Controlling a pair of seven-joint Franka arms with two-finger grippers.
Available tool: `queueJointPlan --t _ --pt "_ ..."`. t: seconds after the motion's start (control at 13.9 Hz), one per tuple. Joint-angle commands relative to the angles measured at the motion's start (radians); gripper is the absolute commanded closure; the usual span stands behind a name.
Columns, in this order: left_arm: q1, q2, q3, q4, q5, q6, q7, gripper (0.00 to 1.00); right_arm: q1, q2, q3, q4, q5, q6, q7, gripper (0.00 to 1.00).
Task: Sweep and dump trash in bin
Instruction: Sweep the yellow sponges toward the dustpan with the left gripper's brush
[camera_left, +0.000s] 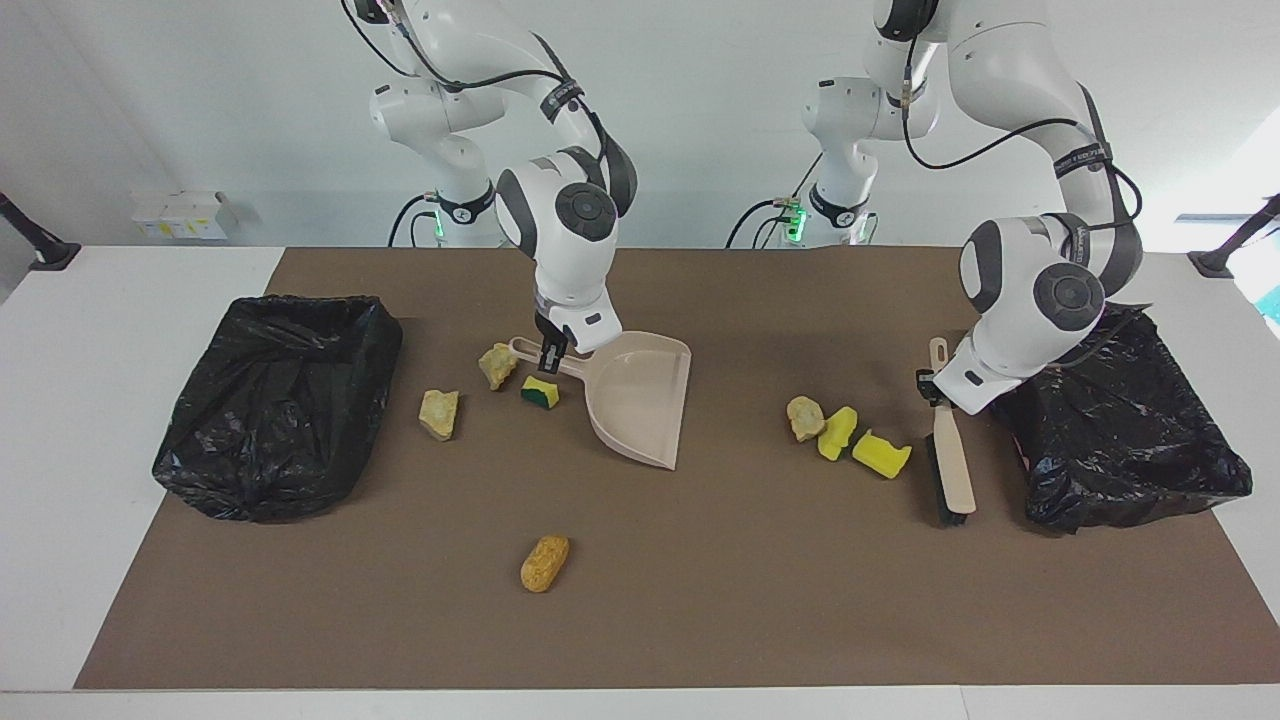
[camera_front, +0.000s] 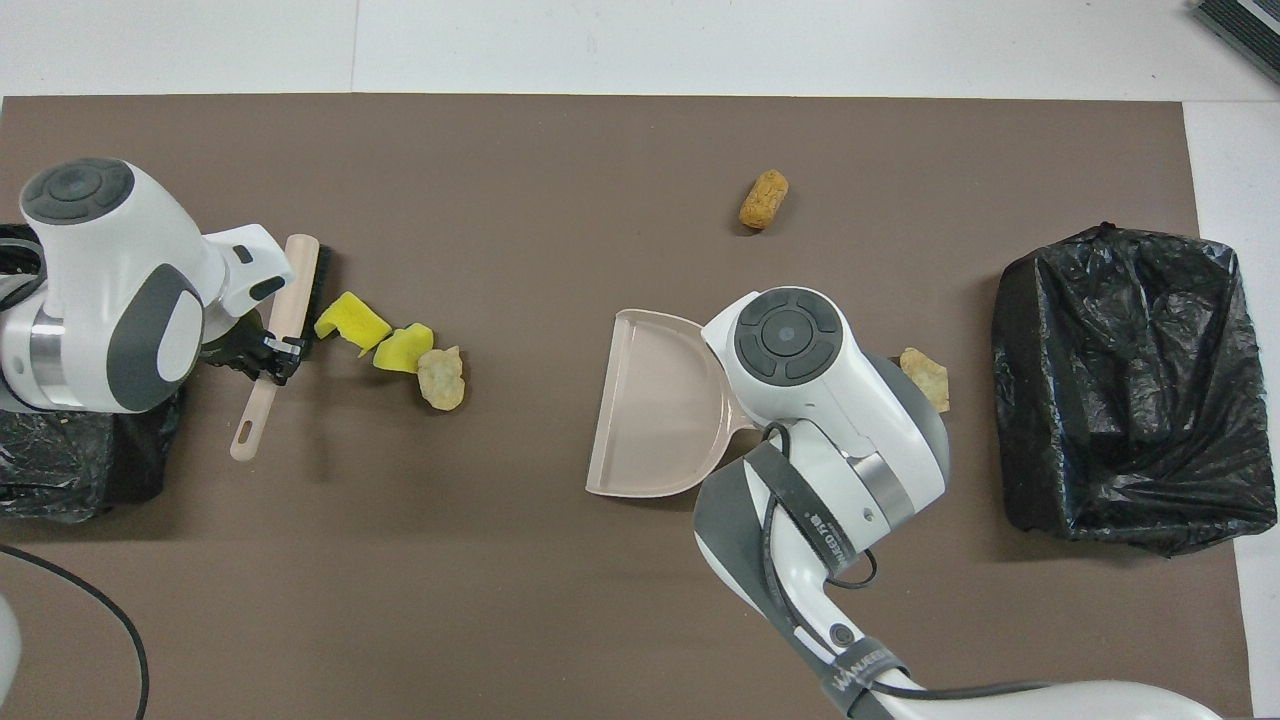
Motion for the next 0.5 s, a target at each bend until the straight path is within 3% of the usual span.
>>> queueJointPlan --t 0.0,0.43 --pt "-0.048 -0.103 0.008 -0.153 -0.065 0.052 0.000 1.00 0.003 -0.020 0.005 -0.034 -0.015 0.030 -0.017 1.00" --pt "-0.201 -0.143 0.007 -0.202 -0.174 0.017 -0.211 1.00 0.005 -0.020 0.005 -0.034 -0.015 0.039 -0.016 1.00"
